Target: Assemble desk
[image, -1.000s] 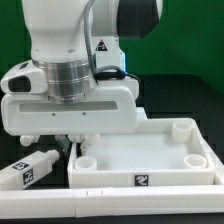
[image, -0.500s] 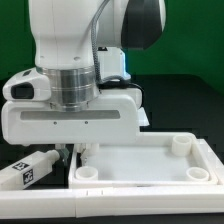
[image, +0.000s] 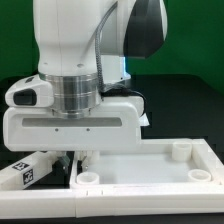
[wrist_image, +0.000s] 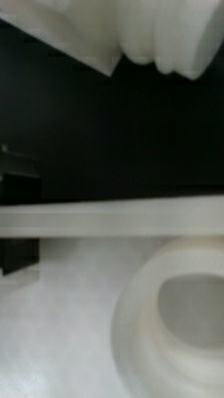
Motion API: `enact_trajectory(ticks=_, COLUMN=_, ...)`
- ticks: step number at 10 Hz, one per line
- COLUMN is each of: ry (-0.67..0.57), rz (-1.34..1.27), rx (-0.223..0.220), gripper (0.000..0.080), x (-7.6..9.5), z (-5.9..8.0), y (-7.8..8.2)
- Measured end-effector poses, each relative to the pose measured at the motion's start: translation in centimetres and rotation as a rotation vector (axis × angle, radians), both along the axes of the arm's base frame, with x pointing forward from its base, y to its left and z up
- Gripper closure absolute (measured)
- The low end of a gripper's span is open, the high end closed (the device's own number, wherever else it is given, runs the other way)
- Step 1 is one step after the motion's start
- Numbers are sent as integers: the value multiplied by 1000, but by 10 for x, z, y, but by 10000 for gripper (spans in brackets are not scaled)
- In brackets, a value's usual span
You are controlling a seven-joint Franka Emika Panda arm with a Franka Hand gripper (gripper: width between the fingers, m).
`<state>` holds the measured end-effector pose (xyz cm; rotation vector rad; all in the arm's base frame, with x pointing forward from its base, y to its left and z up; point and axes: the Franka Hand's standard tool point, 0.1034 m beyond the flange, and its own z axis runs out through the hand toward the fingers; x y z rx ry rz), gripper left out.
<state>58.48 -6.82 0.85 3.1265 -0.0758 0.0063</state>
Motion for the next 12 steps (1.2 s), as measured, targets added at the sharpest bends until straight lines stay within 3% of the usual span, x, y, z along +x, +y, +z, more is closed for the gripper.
enact_trajectory(ticks=5, ry=-16, rz=4, rx=-33, gripper=754, x=0, z=0, y=0)
enact_trajectory(ticks=6, ry=-17, rz=4, rx=-33, gripper=580, x=0, z=0, y=0)
enact_trajectory(ticks=7, ry=16, rz=-4, rx=-20, gripper=444, x=-2, z=14, y=-1)
enact_trajectory(ticks=8, ry=42, rz=-12, rx=-8, gripper=444, x=-3, z=33, y=-3)
enact_trajectory(ticks=9, ry=49, rz=-18, rx=-5, gripper=221, x=-2, z=43, y=-7)
enact_trajectory(ticks=12, ry=49, rz=-20, rx=-6, gripper=155, x=-3, z=40, y=-6)
